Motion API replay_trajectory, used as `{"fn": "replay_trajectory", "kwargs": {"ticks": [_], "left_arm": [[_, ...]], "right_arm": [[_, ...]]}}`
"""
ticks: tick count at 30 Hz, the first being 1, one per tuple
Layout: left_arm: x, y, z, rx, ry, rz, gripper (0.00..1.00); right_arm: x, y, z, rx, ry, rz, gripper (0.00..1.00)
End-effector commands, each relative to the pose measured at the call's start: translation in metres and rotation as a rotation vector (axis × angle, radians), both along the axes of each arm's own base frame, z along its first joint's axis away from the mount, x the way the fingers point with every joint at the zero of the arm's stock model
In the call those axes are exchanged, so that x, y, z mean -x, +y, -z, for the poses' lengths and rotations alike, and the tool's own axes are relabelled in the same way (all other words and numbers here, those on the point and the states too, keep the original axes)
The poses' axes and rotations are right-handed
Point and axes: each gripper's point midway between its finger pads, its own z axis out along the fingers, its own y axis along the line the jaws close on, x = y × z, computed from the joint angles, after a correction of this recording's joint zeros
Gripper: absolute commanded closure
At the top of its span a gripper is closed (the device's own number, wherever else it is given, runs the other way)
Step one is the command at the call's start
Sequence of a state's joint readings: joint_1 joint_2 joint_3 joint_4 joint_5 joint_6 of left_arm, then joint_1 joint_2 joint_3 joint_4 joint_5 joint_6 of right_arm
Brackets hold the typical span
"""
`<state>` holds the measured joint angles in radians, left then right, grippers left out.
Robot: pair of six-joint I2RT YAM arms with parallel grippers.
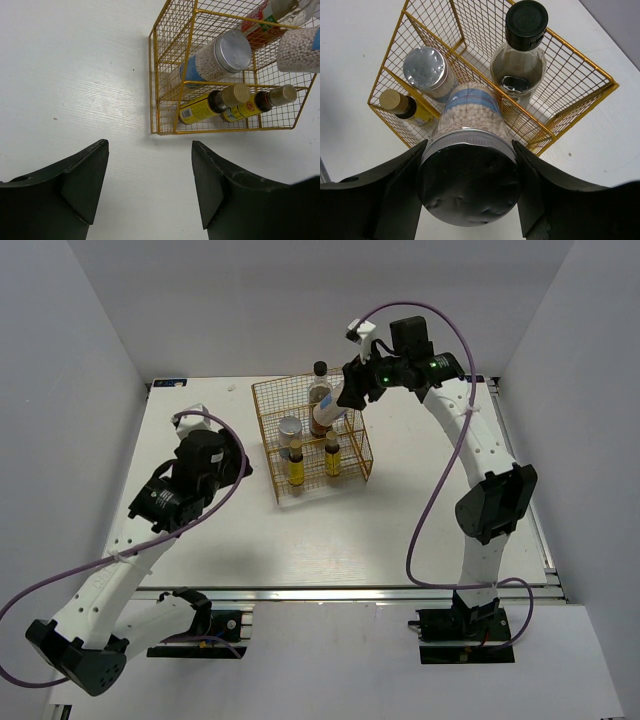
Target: Organize the condiment bottles
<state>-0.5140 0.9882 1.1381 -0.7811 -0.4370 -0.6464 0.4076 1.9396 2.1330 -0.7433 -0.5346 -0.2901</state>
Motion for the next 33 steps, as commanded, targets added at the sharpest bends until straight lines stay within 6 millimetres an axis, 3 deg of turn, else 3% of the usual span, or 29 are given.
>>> {"fn": "replay_trajectory", "kwargs": {"ticks": [1,9,17,28,33], "left_arm": [[0.006,0.007,-0.003,0.011,-0.015,-0.026,0.23],[0.009,0.009,0.000,0.021,-0.016,-0.038,0.23],[0.013,0.012,0.005,0.029,-0.014,-0.049,0.23],[0.014,0.012,0.005,0.034,-0.015,-0.053,0.23],[0.015,0.014,0.005,0.032,-0.014,-0.057,0.23]], "right_arm": [[-0.003,0.008,-0.037,-0.059,-0.097,0.003,1.00],[-0.017,0.013,-0.006,-0.011,-0.061,0.032,1.00],[-0.019,0.014,0.020,0.074,-0.034,0.043,1.00],[-0.033,0.021,0.042,0.152,-0.036,0.094,1.00],[-0.034,0.027,0.055,0.178,-0.028,0.100,0.82]]}}
